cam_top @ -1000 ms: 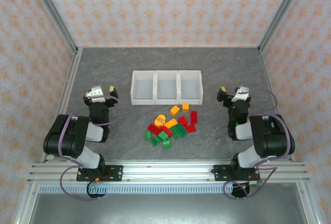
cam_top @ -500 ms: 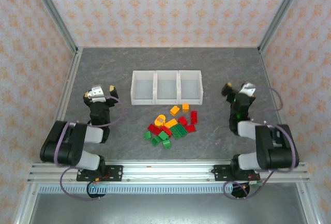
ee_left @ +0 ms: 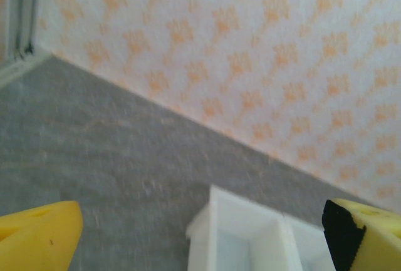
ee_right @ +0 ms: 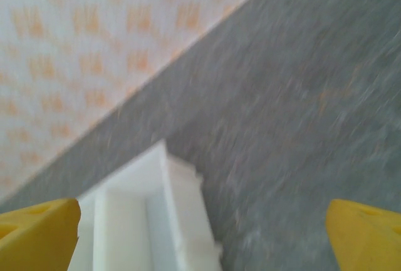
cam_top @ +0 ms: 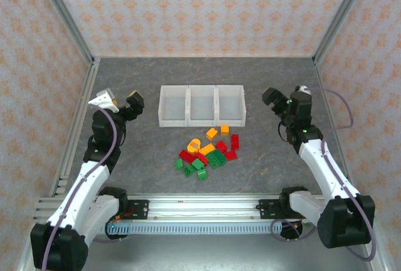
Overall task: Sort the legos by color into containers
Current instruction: Pick up the lego from the center of the table.
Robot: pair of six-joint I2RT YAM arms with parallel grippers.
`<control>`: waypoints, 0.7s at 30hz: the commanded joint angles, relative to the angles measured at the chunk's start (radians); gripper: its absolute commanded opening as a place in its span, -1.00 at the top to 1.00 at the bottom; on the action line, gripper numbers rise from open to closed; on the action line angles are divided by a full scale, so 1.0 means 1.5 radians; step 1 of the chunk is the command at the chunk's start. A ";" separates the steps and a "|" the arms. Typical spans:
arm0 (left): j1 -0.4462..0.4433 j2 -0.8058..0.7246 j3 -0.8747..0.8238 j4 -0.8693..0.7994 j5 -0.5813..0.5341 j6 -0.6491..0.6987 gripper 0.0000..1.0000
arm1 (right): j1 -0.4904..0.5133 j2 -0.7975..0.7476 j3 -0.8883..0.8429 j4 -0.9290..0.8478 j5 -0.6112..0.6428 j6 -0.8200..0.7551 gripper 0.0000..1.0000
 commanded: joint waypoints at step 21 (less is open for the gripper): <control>-0.006 -0.197 0.036 -0.368 0.164 0.025 -0.98 | 0.314 0.229 0.064 -0.318 0.070 0.014 -0.72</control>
